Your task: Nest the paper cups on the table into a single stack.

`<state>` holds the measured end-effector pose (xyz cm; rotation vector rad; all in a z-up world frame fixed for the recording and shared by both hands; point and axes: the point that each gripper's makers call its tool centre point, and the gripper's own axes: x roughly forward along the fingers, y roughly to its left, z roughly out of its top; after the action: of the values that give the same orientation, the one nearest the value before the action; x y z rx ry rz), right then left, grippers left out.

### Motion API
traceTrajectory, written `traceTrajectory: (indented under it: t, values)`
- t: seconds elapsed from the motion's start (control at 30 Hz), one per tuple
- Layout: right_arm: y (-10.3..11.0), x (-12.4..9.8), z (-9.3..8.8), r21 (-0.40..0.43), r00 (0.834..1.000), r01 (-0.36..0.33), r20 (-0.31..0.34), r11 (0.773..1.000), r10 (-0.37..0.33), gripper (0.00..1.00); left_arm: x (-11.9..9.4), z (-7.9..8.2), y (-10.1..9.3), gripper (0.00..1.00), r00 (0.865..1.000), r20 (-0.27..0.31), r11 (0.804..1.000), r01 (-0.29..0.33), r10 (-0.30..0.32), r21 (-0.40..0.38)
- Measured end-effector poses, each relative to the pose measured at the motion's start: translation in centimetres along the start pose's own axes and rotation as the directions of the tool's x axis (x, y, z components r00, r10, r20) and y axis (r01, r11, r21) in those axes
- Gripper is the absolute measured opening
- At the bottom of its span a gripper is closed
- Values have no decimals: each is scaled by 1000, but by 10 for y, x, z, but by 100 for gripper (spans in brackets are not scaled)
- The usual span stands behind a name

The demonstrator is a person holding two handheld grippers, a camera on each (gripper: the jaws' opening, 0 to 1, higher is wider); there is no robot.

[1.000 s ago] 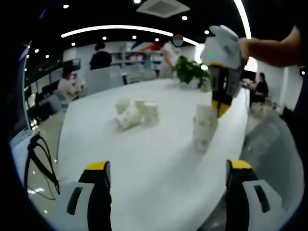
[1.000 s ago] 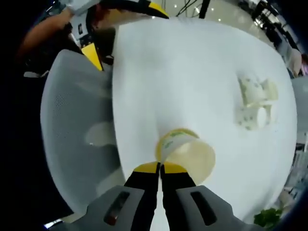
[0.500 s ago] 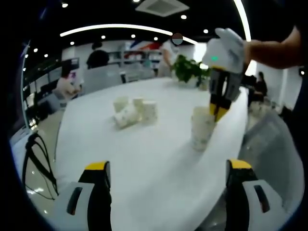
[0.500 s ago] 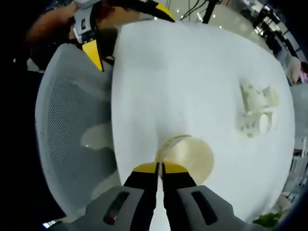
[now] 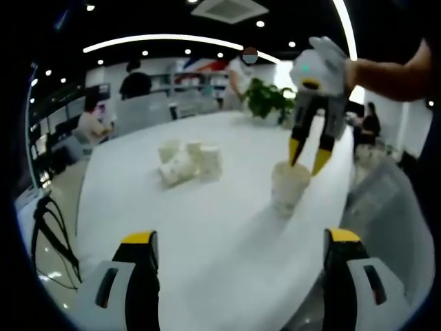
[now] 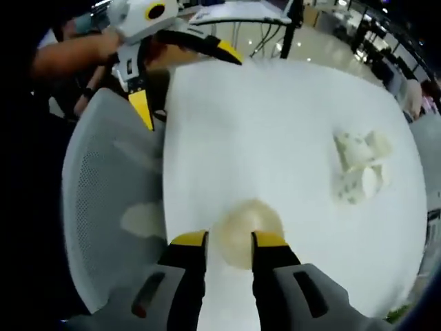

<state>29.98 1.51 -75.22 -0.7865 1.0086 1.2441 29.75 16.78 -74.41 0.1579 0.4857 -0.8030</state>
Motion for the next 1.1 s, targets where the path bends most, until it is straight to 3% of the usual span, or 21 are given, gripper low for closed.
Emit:
traceTrajectory:
  t: [0.17, 0.33, 0.5, 0.63, 0.73, 0.83, 1.0, 1.1]
  values:
    - [-13, -13, 3, 47, 991, 28, 131, 998, -34, 37, 2, 4, 0, 99, 1000, 9, 1000, 4, -3, -14]
    - [-31, -28, 1, 144, 958, 65, 267, 987, -102, 42, 3, 8, 4, 99, 1000, 26, 999, -1, 2, -38]
    - [-43, -44, -1, 198, 894, 115, 406, 973, -189, 45, 3, 11, 3, 99, 1000, 26, 1000, 5, -4, -29]
    - [-52, -56, -10, 221, 841, 171, 475, 960, -260, 51, 3, 12, 5, 99, 1000, 24, 1000, 6, -5, -29]
    - [-53, -61, -17, 256, 811, 168, 513, 952, -281, 54, 4, 14, 4, 99, 999, 38, 1000, 11, -10, -27]
    - [-58, -69, -23, 286, 757, 208, 559, 936, -339, 59, 6, 17, 2, 99, 998, 56, 1000, 12, -10, -24]
    - [-60, -72, -37, 335, 707, 226, 589, 915, -391, 70, 10, 15, 3, 99, 998, 65, 1000, 0, 2, -29]
    - [-62, -70, -49, 347, 689, 258, 588, 902, -424, 75, 12, 14, 2, 99, 998, 68, 999, -2, 4, -39]
